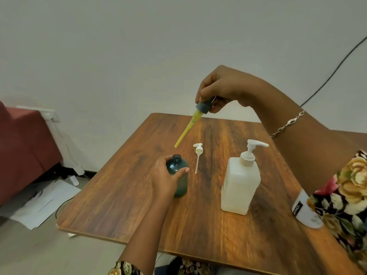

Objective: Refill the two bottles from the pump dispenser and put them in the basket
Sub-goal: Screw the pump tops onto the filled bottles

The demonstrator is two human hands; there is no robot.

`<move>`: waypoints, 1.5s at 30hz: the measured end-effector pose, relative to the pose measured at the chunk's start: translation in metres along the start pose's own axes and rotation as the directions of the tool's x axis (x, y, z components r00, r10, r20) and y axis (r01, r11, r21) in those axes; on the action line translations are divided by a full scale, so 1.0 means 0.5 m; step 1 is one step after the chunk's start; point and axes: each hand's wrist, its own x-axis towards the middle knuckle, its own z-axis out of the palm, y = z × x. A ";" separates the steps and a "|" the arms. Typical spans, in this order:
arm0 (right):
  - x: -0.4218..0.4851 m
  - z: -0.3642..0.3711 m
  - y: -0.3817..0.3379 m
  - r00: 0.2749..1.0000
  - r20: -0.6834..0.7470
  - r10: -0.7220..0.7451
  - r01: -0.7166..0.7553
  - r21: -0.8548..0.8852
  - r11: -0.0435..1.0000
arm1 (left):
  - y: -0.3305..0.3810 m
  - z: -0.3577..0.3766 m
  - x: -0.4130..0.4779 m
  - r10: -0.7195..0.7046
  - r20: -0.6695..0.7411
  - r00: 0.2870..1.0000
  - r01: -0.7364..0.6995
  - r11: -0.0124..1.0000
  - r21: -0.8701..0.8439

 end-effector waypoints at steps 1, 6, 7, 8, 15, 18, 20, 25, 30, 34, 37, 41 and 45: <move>0.005 0.010 -0.002 1.000 0.012 0.003 -0.003 -0.012 1.000 | 0.000 0.000 0.000 0.008 0.001 1.000 -0.008 1.000 -0.002; 0.026 0.055 -0.003 0.998 0.049 0.025 -0.022 -0.058 0.998 | -0.006 -0.001 -0.003 0.024 0.018 1.000 -0.024 0.999 -0.022; 0.029 0.060 -0.003 0.999 0.047 0.027 -0.024 -0.065 0.998 | -0.009 -0.002 -0.003 0.027 0.021 0.999 -0.026 0.999 -0.029; 0.032 0.061 -0.005 0.999 0.042 0.028 -0.025 -0.072 0.997 | -0.011 -0.002 -0.003 0.032 0.021 0.999 -0.032 0.999 -0.036; 0.044 0.063 -0.015 0.998 0.055 0.025 -0.018 -0.127 0.992 | -0.025 0.002 -0.002 0.050 0.010 0.999 -0.049 0.996 -0.080; 0.045 0.061 -0.015 0.997 0.073 0.033 -0.023 -0.132 0.991 | -0.026 0.005 -0.001 0.047 0.016 0.999 -0.045 0.994 -0.097; 0.045 0.067 -0.013 0.995 0.091 0.042 -0.029 -0.142 0.989 | -0.028 0.006 0.001 0.047 0.010 0.999 -0.046 0.994 -0.101; 0.051 0.121 0.005 0.983 0.151 0.100 -0.072 -0.182 0.981 | -0.031 0.008 -0.001 0.045 0.002 0.999 -0.044 0.992 -0.121; 0.067 0.180 0.029 0.974 0.174 0.148 -0.117 -0.174 0.978 | -0.035 0.008 -0.003 0.049 0.006 0.999 -0.048 0.990 -0.133; 0.071 0.213 0.032 0.969 0.201 0.145 -0.103 -0.206 0.973 | -0.038 0.010 -0.004 0.058 0.001 0.998 -0.058 0.987 -0.149; 0.072 0.223 0.033 0.967 0.219 0.128 -0.072 -0.247 0.966 | -0.039 0.009 -0.004 0.072 0.003 0.997 -0.071 0.986 -0.154; 0.064 0.237 0.045 0.960 0.252 0.123 -0.049 -0.282 0.958 | -0.041 0.009 -0.002 0.082 -0.001 0.997 -0.081 0.984 -0.157; 0.060 0.248 0.055 0.966 0.241 0.097 -0.021 -0.298 0.954 | -0.041 0.009 -0.002 0.084 -0.004 0.996 -0.083 0.980 -0.182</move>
